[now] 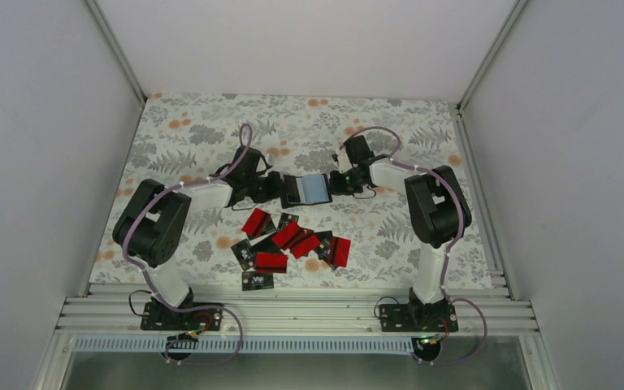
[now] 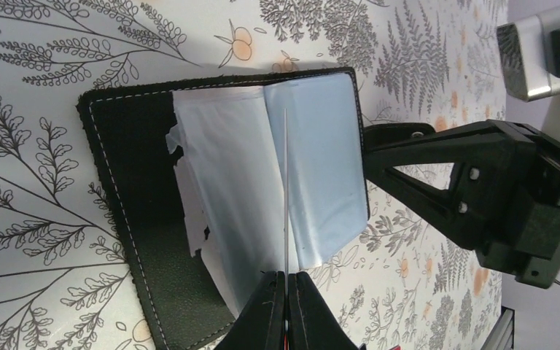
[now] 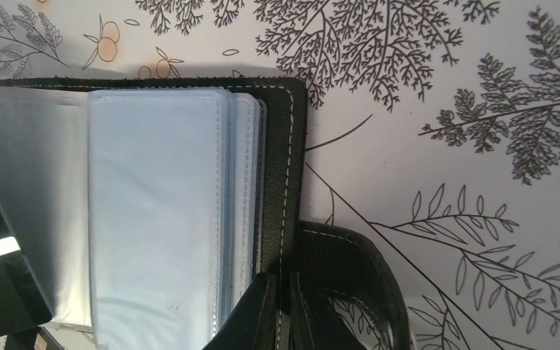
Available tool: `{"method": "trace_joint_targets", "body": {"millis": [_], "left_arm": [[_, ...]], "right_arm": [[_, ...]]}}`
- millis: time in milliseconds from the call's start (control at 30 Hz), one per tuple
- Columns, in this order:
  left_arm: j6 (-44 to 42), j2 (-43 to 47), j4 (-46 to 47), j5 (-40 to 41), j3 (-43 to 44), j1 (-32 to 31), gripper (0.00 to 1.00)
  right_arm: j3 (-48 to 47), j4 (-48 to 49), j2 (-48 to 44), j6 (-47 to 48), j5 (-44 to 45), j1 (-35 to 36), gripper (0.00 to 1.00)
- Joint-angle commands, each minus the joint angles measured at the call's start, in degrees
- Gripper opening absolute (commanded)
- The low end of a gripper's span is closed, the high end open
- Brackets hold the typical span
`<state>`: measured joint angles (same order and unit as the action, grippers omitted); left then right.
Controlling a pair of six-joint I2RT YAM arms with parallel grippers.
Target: Put the credit cards into the card holder
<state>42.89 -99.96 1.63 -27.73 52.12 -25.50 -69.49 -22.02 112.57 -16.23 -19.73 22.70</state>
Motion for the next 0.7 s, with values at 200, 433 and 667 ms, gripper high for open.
{"method": "trace_joint_targets", "body": {"millis": [200,433,667], "left_arm": [[1.2,-3.7,4.0,-3.6,2.6,0.2,0.02],[2.2,-4.0,5.2,-4.2,2.5,0.2,0.02],[4.4,-3.9,7.2,-4.1,1.9,0.2,0.02]], "right_arm": [[4.1,1.8,0.5,0.6,-0.4,-0.2,0.05],[5.0,2.2,0.5,0.8,-1.1,-0.2,0.05],[5.9,2.6,0.5,0.9,-1.3,-0.2,0.04]]}}
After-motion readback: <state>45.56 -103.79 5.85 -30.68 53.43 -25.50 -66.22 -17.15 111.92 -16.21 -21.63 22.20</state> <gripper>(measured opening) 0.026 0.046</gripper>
